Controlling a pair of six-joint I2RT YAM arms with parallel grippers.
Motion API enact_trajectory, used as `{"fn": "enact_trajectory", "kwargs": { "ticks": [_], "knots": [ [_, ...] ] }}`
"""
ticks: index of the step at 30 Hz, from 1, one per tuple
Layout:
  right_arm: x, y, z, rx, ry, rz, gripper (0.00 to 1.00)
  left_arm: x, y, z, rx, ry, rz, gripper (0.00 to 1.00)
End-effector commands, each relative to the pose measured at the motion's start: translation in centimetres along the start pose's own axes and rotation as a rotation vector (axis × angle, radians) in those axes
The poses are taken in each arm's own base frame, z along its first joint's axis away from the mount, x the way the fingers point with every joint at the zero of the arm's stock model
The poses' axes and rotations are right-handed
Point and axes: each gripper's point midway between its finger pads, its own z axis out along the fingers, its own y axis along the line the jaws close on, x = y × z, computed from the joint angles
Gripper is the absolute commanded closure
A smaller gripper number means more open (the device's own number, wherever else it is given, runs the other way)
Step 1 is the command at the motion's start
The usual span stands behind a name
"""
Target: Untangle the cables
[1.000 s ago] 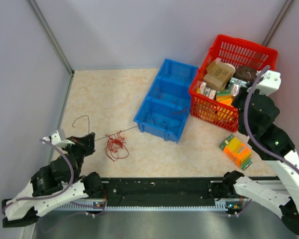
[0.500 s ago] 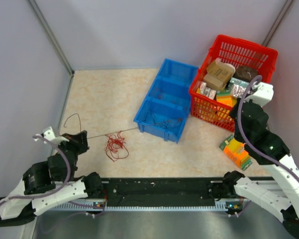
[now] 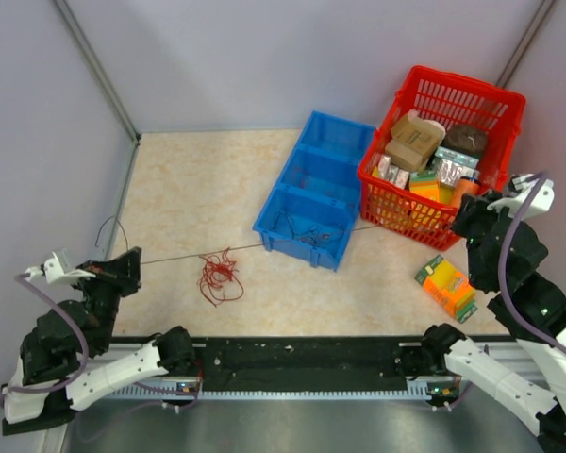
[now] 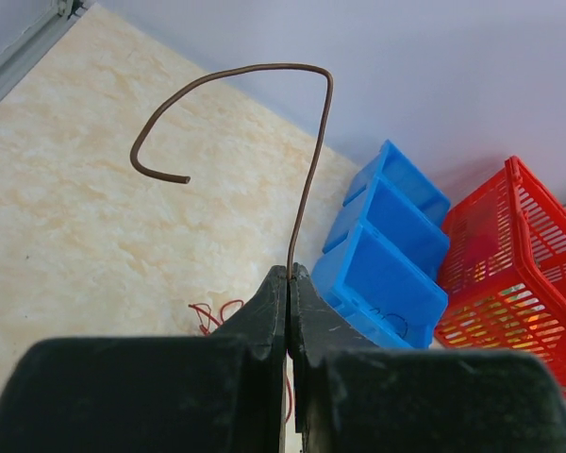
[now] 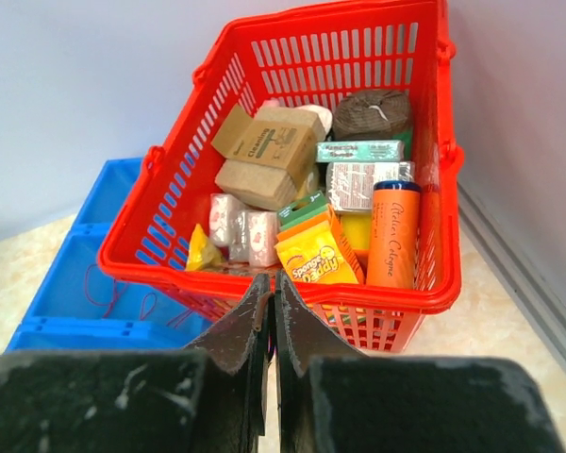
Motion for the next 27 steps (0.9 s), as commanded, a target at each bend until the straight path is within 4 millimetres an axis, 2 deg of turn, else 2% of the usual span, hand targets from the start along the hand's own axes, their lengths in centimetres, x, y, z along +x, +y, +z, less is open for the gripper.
{"fn": "enact_trajectory", "kwargs": {
  "ticks": [1,2,5,8,9,12,14,16,22,24,27],
  "knots": [
    [0.6,1.9,-0.7,-0.137,0.034,0.034,1.00,-0.5,-1.7,0.2,0.069,-0.024,0.103,1.00],
    [2.0,3.5,-1.0,-0.223,0.081,0.042,1.00,0.3,-3.7,0.4,0.143,-0.001,0.094,1.00],
    [7.2,9.3,-3.1,-0.529,0.288,0.094,1.00,6.0,-8.5,0.7,0.298,0.161,0.181,1.00],
    [12.2,14.2,-6.6,-0.838,0.478,0.195,1.00,13.1,-10.3,1.3,0.298,0.361,0.287,1.00],
    [13.9,14.9,-7.3,-0.892,0.525,0.223,1.00,15.4,-10.4,1.4,0.287,0.423,0.312,1.00],
    [18.6,14.8,-8.3,-0.916,0.636,0.313,1.00,21.3,-9.6,1.5,0.254,0.568,0.408,1.00],
    [20.8,14.1,-8.5,-0.898,0.671,0.337,1.00,24.4,-9.1,1.3,0.262,0.638,0.447,1.00],
    [23.0,13.1,-8.5,-0.850,0.715,0.336,1.00,26.2,-9.4,0.9,0.298,0.683,0.443,1.00],
    [27.7,11.4,-9.3,-0.748,0.886,0.321,1.00,28.6,-9.9,0.2,0.330,0.768,0.423,0.97],
    [28.9,11.2,-9.8,-0.745,0.944,0.299,0.95,29.0,-9.9,0.2,0.330,0.782,0.429,0.93],
    [29.9,11.2,-10.3,-0.762,1.000,0.272,0.77,29.8,-10.0,0.2,0.333,0.799,0.423,0.85]
  ]
}}
